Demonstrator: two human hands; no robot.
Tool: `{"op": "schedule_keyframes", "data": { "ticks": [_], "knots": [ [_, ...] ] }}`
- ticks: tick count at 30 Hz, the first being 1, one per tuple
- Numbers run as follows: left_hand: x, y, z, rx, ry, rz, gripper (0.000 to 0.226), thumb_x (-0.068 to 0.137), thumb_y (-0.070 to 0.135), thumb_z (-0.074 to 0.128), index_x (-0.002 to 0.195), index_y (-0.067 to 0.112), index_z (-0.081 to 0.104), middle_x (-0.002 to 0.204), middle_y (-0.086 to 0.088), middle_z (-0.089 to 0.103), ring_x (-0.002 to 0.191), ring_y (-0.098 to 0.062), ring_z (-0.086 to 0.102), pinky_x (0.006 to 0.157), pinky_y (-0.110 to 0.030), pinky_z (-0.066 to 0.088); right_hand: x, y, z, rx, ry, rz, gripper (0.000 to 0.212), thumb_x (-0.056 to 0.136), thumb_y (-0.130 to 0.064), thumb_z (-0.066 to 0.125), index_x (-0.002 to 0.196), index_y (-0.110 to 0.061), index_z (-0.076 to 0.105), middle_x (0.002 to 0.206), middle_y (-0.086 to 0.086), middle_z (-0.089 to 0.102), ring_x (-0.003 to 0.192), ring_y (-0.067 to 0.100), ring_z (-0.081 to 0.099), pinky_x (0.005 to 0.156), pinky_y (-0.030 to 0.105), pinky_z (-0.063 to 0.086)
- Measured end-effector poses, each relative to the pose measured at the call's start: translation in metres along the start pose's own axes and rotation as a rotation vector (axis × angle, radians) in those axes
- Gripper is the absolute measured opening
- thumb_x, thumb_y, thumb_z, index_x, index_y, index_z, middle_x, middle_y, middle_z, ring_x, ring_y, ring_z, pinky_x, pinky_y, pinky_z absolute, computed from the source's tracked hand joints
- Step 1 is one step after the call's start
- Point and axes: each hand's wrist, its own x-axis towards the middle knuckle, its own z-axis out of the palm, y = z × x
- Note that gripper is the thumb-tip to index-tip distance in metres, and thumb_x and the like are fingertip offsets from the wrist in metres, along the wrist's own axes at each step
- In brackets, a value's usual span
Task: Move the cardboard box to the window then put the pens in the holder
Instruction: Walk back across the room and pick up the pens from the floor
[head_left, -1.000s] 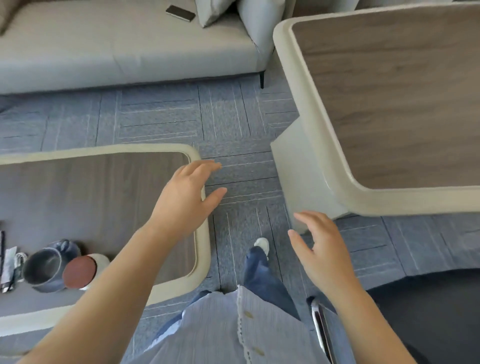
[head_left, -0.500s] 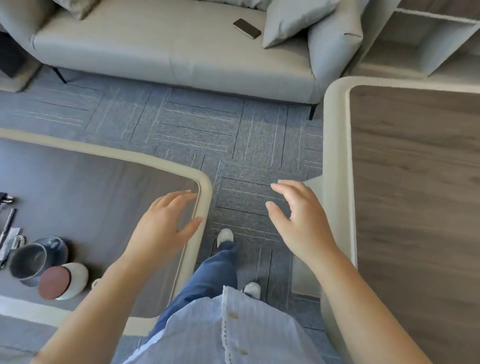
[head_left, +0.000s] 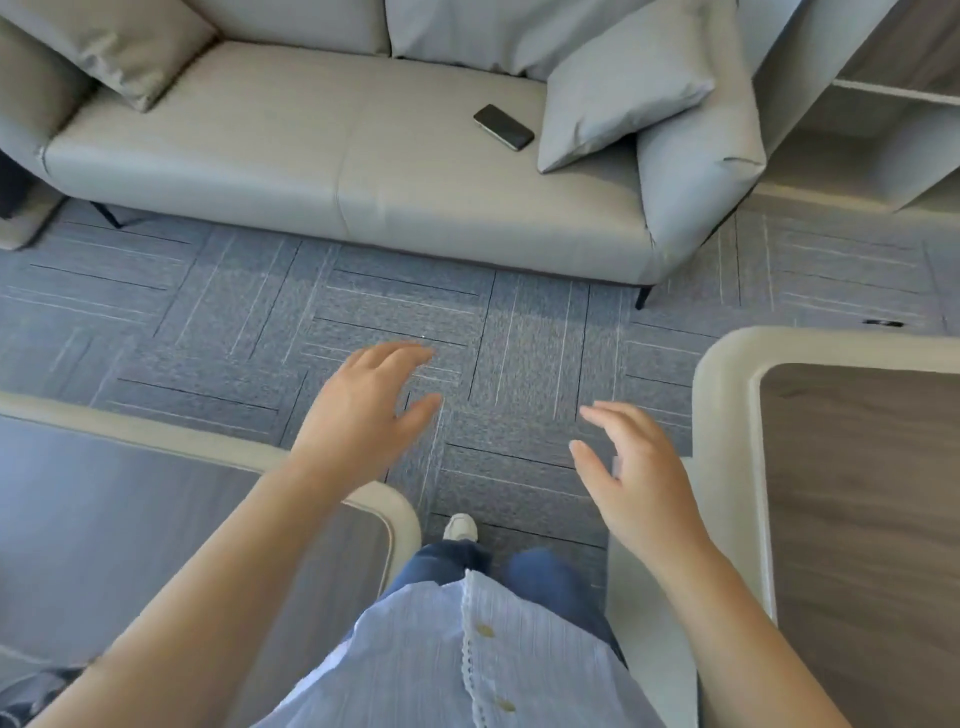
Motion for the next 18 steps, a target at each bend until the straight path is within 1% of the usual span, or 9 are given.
{"op": "schedule_keyframes", "data": {
  "ticks": [2, 6, 8, 11, 16, 18],
  "knots": [
    [0.041, 0.012, -0.007, -0.001, 0.012, 0.039, 0.044, 0.082, 0.023, 0.054, 0.124, 0.014, 0.046, 0.136, -0.005, 0.047, 0.126, -0.025, 0.039, 0.103, -0.033, 0.029, 0.020, 0.007, -0.006, 0.008, -0.009, 0.037, 0.035, 0.084, -0.019, 0.053, 0.117, -0.010, 0.053, 0.130, 0.007, 0.051, 0.124, 0.020, 0.040, 0.103, 0.028, 0.027],
    [0.112, 0.038, -0.008, -0.009, 0.014, 0.093, 0.044, 0.083, 0.025, 0.053, 0.126, 0.017, 0.044, 0.138, -0.001, 0.045, 0.127, -0.022, 0.037, 0.102, -0.032, 0.029, 0.065, 0.027, -0.022, 0.028, -0.007, 0.125, 0.035, 0.085, -0.022, 0.051, 0.119, -0.013, 0.051, 0.132, 0.004, 0.049, 0.125, 0.017, 0.038, 0.098, 0.021, 0.023],
    [0.148, 0.051, -0.002, -0.005, 0.003, 0.121, 0.044, 0.084, 0.026, 0.052, 0.126, 0.017, 0.043, 0.138, -0.001, 0.044, 0.128, -0.021, 0.036, 0.103, -0.031, 0.028, 0.094, 0.039, -0.031, 0.039, 0.021, 0.151, 0.035, 0.084, -0.024, 0.051, 0.117, -0.012, 0.053, 0.130, 0.005, 0.050, 0.123, 0.018, 0.040, 0.097, 0.021, 0.024],
    [0.203, 0.072, 0.009, 0.011, -0.017, 0.156, 0.044, 0.084, 0.025, 0.052, 0.126, 0.017, 0.043, 0.138, -0.002, 0.045, 0.127, -0.021, 0.037, 0.101, -0.028, 0.027, 0.145, 0.057, -0.051, 0.058, 0.053, 0.166, 0.035, 0.085, -0.020, 0.052, 0.119, -0.012, 0.051, 0.132, 0.005, 0.049, 0.125, 0.017, 0.039, 0.101, 0.025, 0.026],
    [0.286, 0.117, 0.017, 0.079, -0.109, 0.204, 0.045, 0.084, 0.025, 0.051, 0.128, 0.017, 0.041, 0.135, -0.003, 0.048, 0.125, -0.022, 0.039, 0.101, -0.029, 0.030, 0.224, 0.088, -0.104, 0.090, 0.114, 0.188, 0.039, 0.086, -0.022, 0.049, 0.124, -0.013, 0.046, 0.135, 0.003, 0.045, 0.127, 0.015, 0.035, 0.098, 0.018, 0.020],
    [0.315, 0.133, 0.020, 0.122, -0.148, 0.228, 0.045, 0.084, 0.026, 0.051, 0.128, 0.017, 0.041, 0.135, -0.003, 0.048, 0.124, -0.022, 0.040, 0.100, -0.031, 0.031, 0.249, 0.100, -0.127, 0.107, 0.154, 0.209, 0.040, 0.086, -0.021, 0.049, 0.125, -0.013, 0.044, 0.136, 0.004, 0.044, 0.127, 0.015, 0.035, 0.099, 0.019, 0.020]
  ]
}}
